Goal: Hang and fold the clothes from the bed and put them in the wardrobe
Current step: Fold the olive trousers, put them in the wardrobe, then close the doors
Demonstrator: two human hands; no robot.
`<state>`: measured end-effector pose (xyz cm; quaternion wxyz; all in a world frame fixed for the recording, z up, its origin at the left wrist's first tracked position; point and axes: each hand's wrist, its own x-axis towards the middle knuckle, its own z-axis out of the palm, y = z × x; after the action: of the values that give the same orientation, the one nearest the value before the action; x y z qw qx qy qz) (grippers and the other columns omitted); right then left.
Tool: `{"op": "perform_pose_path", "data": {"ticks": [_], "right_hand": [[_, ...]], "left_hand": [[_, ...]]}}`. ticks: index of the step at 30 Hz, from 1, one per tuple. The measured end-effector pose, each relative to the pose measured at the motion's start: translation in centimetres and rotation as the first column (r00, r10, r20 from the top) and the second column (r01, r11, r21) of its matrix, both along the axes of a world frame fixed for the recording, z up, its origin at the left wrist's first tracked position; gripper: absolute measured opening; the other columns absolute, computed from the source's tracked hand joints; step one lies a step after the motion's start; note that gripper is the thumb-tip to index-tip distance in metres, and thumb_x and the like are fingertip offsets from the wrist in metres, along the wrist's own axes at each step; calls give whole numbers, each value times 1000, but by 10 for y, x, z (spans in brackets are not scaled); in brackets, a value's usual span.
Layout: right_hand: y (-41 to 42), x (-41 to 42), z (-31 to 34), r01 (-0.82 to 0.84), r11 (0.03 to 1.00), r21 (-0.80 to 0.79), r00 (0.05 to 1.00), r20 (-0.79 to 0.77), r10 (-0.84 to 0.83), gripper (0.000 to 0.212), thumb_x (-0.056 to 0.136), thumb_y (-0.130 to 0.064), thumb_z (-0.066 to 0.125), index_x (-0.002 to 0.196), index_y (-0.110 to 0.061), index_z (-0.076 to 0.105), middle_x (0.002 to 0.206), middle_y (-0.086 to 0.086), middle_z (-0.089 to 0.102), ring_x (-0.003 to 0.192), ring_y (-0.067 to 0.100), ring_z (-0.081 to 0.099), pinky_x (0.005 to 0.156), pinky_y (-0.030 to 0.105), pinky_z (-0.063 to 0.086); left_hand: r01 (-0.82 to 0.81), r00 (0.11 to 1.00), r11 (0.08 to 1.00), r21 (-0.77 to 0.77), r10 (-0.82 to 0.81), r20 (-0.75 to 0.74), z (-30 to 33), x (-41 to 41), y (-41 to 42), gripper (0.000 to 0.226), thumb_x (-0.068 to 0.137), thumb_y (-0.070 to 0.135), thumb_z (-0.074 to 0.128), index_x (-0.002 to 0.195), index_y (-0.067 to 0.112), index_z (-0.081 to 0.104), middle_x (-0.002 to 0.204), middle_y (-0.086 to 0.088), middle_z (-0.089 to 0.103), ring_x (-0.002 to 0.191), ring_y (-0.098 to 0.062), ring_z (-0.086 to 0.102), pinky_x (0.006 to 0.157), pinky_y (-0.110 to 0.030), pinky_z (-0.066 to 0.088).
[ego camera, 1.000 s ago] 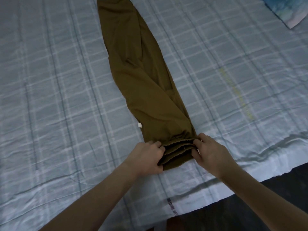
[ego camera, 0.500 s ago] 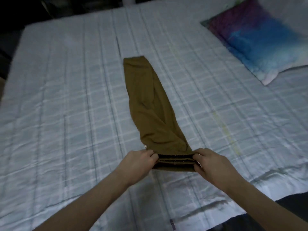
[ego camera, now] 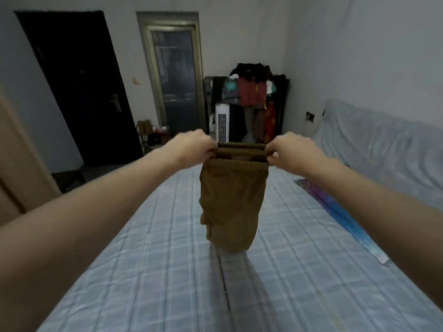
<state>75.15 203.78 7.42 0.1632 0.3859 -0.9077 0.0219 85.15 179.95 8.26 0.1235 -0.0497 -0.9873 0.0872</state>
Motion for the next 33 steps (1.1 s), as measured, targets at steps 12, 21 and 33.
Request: {"op": "perform_pose_path", "data": {"ticks": [12,21,33], "right_hand": [[-20,9,137,-156,957,-245,976,-185,111,16,90,-27,59,95,-28,74,87,2,70,87,27,67,67,31,47],[-44,-10,126,-242,968,65,484,873,63,20,96,-22,58,91,-16,76,75,1,63,65,12,54,66,25,49],[-170,-152,89,39,975,-218,833,546,88,8,90,-19,67,92,-21,75,84,-1,70,59,10,67,47,20,48]], "left_hand": [[-79,968,994,-76,58,-245,155,28,-19,18,99,29,52,98,19,67,79,6,61,68,-12,62,56,-29,48],[-385,608,791,476,-171,776,135,24,-62,25,101,15,49,95,16,73,76,-1,60,61,-9,52,61,-20,47],[-370,919,650,663,150,365,89,-124,-153,22,94,16,62,115,11,67,99,-9,73,83,-17,74,73,-26,60]]}}
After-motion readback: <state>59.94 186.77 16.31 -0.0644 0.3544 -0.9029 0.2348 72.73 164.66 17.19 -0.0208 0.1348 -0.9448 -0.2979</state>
